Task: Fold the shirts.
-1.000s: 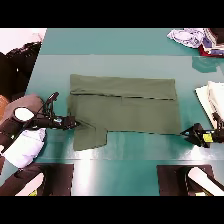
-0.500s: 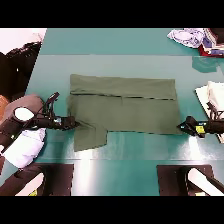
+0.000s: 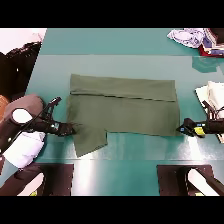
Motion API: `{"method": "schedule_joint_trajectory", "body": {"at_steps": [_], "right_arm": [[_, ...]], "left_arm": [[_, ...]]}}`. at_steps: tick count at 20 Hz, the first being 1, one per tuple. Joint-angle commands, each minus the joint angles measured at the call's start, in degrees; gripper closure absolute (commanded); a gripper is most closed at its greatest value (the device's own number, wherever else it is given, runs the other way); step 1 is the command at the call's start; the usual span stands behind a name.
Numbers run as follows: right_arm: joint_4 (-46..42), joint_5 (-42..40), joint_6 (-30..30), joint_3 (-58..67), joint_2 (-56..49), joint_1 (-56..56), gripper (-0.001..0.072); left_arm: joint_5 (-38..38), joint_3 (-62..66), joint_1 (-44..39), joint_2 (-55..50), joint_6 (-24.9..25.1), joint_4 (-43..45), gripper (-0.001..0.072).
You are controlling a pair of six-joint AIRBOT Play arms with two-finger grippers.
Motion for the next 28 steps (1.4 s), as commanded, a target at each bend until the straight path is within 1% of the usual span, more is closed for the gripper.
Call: {"method": "schedule_joint_trajectory", "body": {"at_steps": [1,3,4,5,7,9,12,14,17,19,21,24,26,27,28], "right_arm": [[-8.98,10.01,0.09,0.02,7.85,0.15,0.0696],[-11.91,14.95,0.37,0.04,13.27,0.13,0.0696],[-11.8,16.41,0.81,0.04,15.47,0.15,0.0696],[-11.63,17.18,2.51,0.04,17.55,0.15,0.0696],[-10.08,17.16,3.82,0.59,20.22,0.15,0.0696],[-8.09,16.2,3.85,3.26,19.32,0.17,0.0697],[-4.48,11.98,3.89,9.38,12.46,0.26,0.0696],[-2.4,9.51,3.87,13.97,5.95,0.66,0.0696],[-2.14,7.15,3.89,20.85,-5.14,4.09,0.0696],[-2.14,5.01,4.09,24.81,-11.89,7.02,0.0696],[-2.14,3.5,5.57,29.09,-18.18,9.11,0.0696],[-0.79,2.14,6.05,35.26,-25.53,10.38,0.0695],[4.07,0.63,5.95,39.41,-29.83,9.86,0.0692],[7.48,-0.5,5.75,41.51,-31.71,9.22,0.059],[10.67,-1.2,4.98,43.39,-33.2,8.55,0.0367]], "left_arm": [[-8.39,-0.02,-0.02,9.01,-6.16,9.29,0.0686],[-15.67,-0.02,-0.02,15.26,-7.87,8.13,0.0685],[-18.03,0.04,-0.02,17.99,-9.29,6.05,0.0684],[-18.27,0.09,-0.02,19.87,-9.97,3.32,0.0685],[-14.97,1.68,-0.02,20.41,-9.97,1.64,0.0685],[-8.74,5.33,-0.02,17.57,-8.85,2.95,0.0685],[-1.57,11.74,0.04,8.83,-5.2,5.53,0.0684],[3.19,15.82,0.04,1.49,-3.52,5.64,0.0684],[8.81,22.56,0.04,-10.29,-3.5,5.55,0.0683],[10.29,27.08,0.04,-16.87,-3.5,5.55,0.0683],[11.78,31.15,0.04,-22.29,-3.5,5.57,0.0683],[15.15,34.97,0.04,-27.3,-3.5,5.55,0.0683],[18.38,35.93,0.04,-28.37,-3.58,5.42,0.068],[19.37,36.09,0.04,-28.37,-3.61,5.42,0.054],[19.61,36.46,0.04,-28.37,-3.67,5.4,0.0225]]}}
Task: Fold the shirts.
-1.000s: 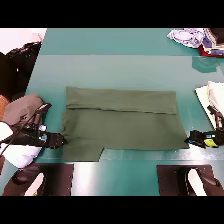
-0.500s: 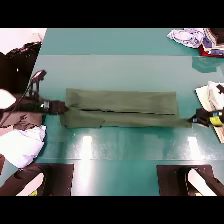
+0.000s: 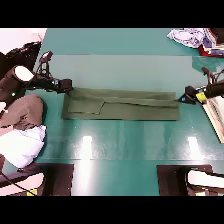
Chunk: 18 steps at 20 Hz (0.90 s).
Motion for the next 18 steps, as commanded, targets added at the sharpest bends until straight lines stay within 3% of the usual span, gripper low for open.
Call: {"method": "schedule_joint_trajectory", "body": {"at_steps": [1,5,7,8,9,10,18], "right_arm": [[10.34,-2.73,-1.6,7.52,-6.91,-1.53,0.0298],[7.5,3.72,-5.4,9.9,-7.85,-5.27,0.0298],[4.96,7.41,-8.09,7.48,-7.85,-7.76,0.0298],[4.22,7.93,-9.51,5.6,-7.85,-9.11,0.0294],[4.22,7.72,-10.69,3.19,-7.89,-10.58,0.0205],[4.22,7.13,-11.85,0.96,-8.24,-11.89,0.0182],[13.44,6.64,-18.05,-3.37,-16.68,-9.92,0.0186]], "left_arm": [[3.02,2.45,0.02,-1.86,-0.55,-0.09,0.0049],[-3.93,5.55,0.0,-1.31,-0.46,-0.09,0.0079],[-7.41,5.57,0.0,-1.33,0.11,-0.39,0.052],[-8.39,5.53,0.0,-1.36,0.63,-0.48,0.0666],[-8.76,5.51,0.0,-1.36,0.61,-0.52,0.0682],[-8.85,5.51,-0.2,-1.36,0.59,-0.96,0.0682],[-5.95,5.46,-9.44,-3.1,-0.68,-1.27,0.0683]]}}
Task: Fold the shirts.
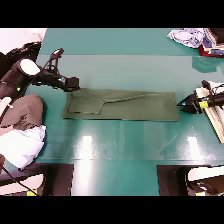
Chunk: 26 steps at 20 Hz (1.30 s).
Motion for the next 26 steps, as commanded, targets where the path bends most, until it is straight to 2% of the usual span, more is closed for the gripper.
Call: {"method": "schedule_joint_trajectory", "body": {"at_steps": [1,2,3,4,5,6,10,15,21,26], "right_arm": [[3.48,-2.25,-2.67,-0.85,-2.4,2.71,0.022],[3.45,-2.82,-3.06,-0.85,-2.34,4.0,0.0295],[3.39,-3.02,-3.61,-0.85,-2.32,4.92,0.0314],[3.45,-2.69,-3.82,-0.85,-2.29,5.75,0.0427],[3.5,-1.68,-4.79,-0.85,-1.97,6.45,0.0661],[3.48,-0.9,-5.81,-0.85,-1.03,7.15,0.0694],[3.52,-0.22,-5.38,0.26,7.98,9.29,0.0696],[3.48,3.17,4.44,13.2,16.0,15.63,0.0696],[3.43,7.08,11.5,31.15,13.29,25.16,0.0696],[3.48,7.56,12.63,42.66,8.55,33.92,0.0696]], "left_arm": [[1.09,0.09,-4.13,-1.49,-1.64,-0.57,0.0683],[1.49,0.09,-5.62,-2.64,-2.16,-1.38,0.0683],[2.36,0.13,-7.17,-3.96,-2.21,-2.47,0.0683],[4.11,0.13,-8.98,-5.46,-2.19,-3.87,0.0683],[6.19,0.22,-10.62,-6.97,-2.14,-5.27,0.0683],[7.89,0.87,-12.24,-8.87,-2.14,-6.23,0.0683],[6.47,9.42,-16.96,-18.53,-2.27,-6.78,0.0683],[5.68,19.39,-21.9,-27.8,-2.71,-7.1,0.0683],[6.78,20.24,-22.91,-30.14,-3.96,-7.39,0.0683],[7.69,20.24,-22.91,-30.14,-3.93,-7.48,0.0683]]}}
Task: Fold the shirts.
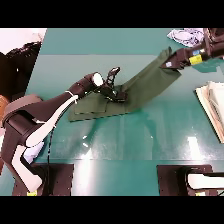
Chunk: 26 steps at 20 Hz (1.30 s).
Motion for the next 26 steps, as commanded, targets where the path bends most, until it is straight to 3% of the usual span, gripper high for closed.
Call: {"method": "schedule_joint_trajectory", "body": {"at_steps": [1,8,13,18,19,21,22,26], "right_arm": [[0.04,0.63,1.86,8.5,-3.15,6.21,0.0696],[0.11,-1.62,2.12,12.92,-6.8,12.85,0.0696],[1.99,-5.05,-0.04,10.19,-8.07,17.79,0.0695],[13.73,-19.67,-8.17,10.47,-17.49,30.38,0.0694],[13.6,-22.51,-9.94,11.96,-20.63,33.68,0.0662],[13.6,-26.12,-13.29,16.65,-26.4,38.84,0.039],[13.49,-26.67,-13.55,18.12,-28.17,40.28,0.0303],[8.72,-22.38,-12.44,9.4,-23.91,35.85,0.0282]], "left_arm": [[0.63,0.17,-0.09,-0.26,-0.09,0.26,0.0683],[-5.77,0.24,3.04,1.79,-0.07,2.84,0.0684],[-7.34,0.24,13.55,13.94,0.37,9.01,0.0683],[-10.88,0.24,27.02,26.77,0.37,13.62,0.0682],[-11.61,0.24,29.18,28.76,0.37,13.62,0.0683],[-11.98,0.24,32.35,31.74,0.37,13.62,0.0683],[-12.11,0.24,33.44,32.65,0.37,13.62,0.0682],[-15.06,0.11,34.84,33.7,0.68,13.62,0.0682]]}}
